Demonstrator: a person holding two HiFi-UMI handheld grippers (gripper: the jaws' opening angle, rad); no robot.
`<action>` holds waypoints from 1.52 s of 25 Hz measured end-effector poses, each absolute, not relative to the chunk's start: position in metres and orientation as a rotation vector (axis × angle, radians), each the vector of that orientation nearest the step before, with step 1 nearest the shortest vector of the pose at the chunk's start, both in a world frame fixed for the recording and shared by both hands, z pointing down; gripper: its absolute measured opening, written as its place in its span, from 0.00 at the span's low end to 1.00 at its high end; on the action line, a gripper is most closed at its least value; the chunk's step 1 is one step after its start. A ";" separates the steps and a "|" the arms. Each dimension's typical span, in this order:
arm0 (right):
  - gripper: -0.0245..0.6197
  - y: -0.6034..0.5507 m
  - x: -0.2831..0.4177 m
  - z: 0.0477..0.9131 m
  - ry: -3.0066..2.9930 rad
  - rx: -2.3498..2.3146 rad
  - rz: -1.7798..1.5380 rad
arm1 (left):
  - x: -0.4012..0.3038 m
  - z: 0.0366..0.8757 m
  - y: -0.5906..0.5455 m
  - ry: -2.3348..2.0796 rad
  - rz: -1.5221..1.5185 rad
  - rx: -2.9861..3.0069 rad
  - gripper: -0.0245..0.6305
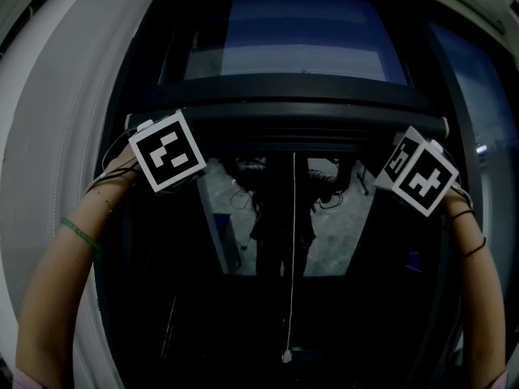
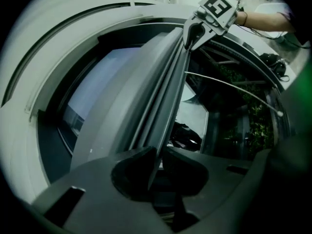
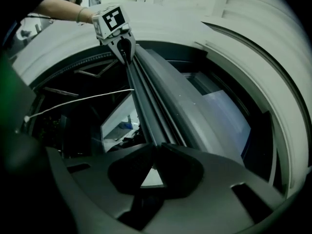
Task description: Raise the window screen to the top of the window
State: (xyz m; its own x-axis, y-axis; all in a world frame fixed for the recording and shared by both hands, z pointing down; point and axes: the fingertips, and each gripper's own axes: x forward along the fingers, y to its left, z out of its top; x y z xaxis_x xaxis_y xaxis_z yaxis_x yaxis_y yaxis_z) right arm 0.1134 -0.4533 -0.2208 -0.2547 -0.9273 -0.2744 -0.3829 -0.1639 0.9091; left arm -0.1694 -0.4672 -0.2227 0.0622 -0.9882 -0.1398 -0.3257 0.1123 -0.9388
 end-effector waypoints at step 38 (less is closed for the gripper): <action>0.13 -0.318 0.043 0.081 -2.642 1.201 -1.275 | -0.069 0.082 -0.335 1.265 -0.139 -2.038 0.12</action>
